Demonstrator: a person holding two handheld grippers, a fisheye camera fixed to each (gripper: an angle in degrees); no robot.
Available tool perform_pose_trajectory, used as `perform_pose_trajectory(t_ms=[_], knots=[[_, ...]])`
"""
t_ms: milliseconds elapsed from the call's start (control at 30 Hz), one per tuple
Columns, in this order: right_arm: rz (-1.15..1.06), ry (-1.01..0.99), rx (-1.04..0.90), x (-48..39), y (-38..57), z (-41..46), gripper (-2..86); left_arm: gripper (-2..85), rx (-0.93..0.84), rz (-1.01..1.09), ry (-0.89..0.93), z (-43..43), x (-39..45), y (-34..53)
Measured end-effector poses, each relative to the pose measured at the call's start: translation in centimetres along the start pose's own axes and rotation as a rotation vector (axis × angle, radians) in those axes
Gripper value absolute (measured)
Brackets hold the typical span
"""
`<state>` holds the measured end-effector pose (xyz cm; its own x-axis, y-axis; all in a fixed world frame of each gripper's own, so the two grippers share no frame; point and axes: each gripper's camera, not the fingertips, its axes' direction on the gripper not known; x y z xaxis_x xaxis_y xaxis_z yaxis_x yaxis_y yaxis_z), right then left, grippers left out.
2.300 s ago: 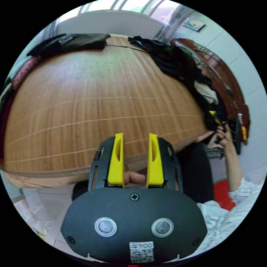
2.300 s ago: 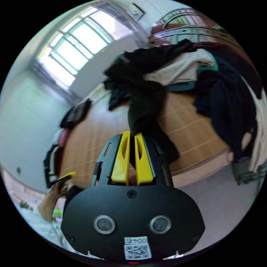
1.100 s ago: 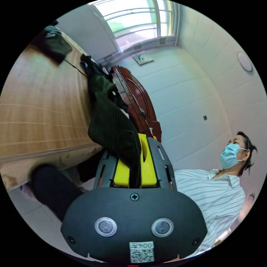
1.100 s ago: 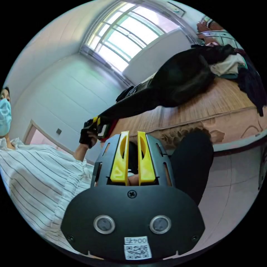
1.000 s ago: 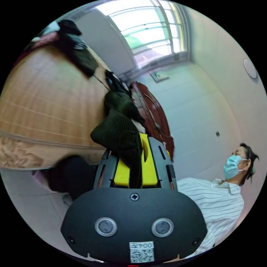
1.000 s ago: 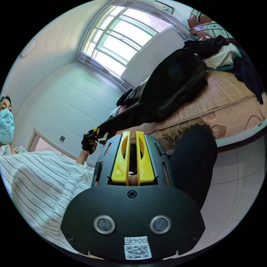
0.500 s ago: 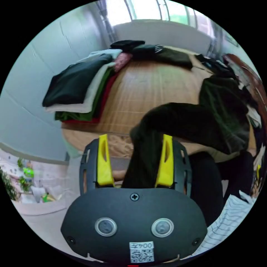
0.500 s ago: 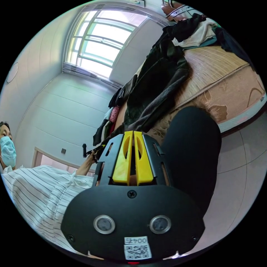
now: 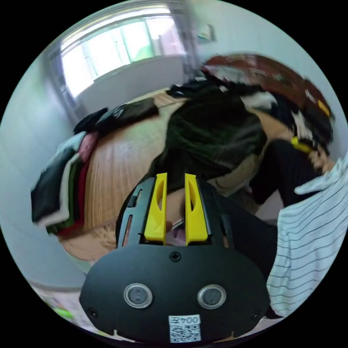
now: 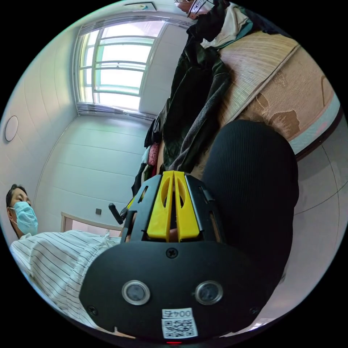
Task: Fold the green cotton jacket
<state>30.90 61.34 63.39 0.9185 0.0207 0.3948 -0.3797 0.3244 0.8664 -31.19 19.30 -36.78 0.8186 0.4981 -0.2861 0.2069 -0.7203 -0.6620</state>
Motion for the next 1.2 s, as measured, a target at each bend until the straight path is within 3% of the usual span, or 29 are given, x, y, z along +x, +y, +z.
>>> perform_pose_trajectory(t_ms=[67,133,267,600,733,900,1033,1200], knots=[[0.016,-0.007,-0.004,0.3,-0.4,-0.1,-0.7,10.0,-0.072,0.271,-0.046,4.5,9.4,-1.5],[0.031,-0.015,0.006,0.6,-0.6,-0.3,-0.7,11.1,-0.081,0.423,-0.039,6.9,14.9,-1.8],[0.062,-0.061,0.029,1.6,-0.7,-0.8,-0.7,13.5,-0.139,0.718,-0.194,11.4,23.3,-0.4],[0.086,-0.097,0.025,2.3,-0.6,1.1,-0.7,12.5,-0.285,0.858,-0.231,17.5,29.4,3.9],[0.092,-0.101,0.032,2.4,0.3,2.5,-0.5,5.5,-0.265,0.755,-0.207,17.9,30.7,3.0],[0.083,-0.107,0.041,2.3,1.8,4.6,0.9,2.1,-0.225,0.446,-0.115,15.9,29.3,-0.1],[0.051,-0.086,0.066,1.5,3.7,6.7,6.5,1.2,-0.033,0.109,0.030,9.5,25.7,-2.1],[-0.170,0.130,0.114,-3.7,6.3,9.9,11.0,0.7,0.216,-0.196,0.347,0.4,20.4,-2.4]])
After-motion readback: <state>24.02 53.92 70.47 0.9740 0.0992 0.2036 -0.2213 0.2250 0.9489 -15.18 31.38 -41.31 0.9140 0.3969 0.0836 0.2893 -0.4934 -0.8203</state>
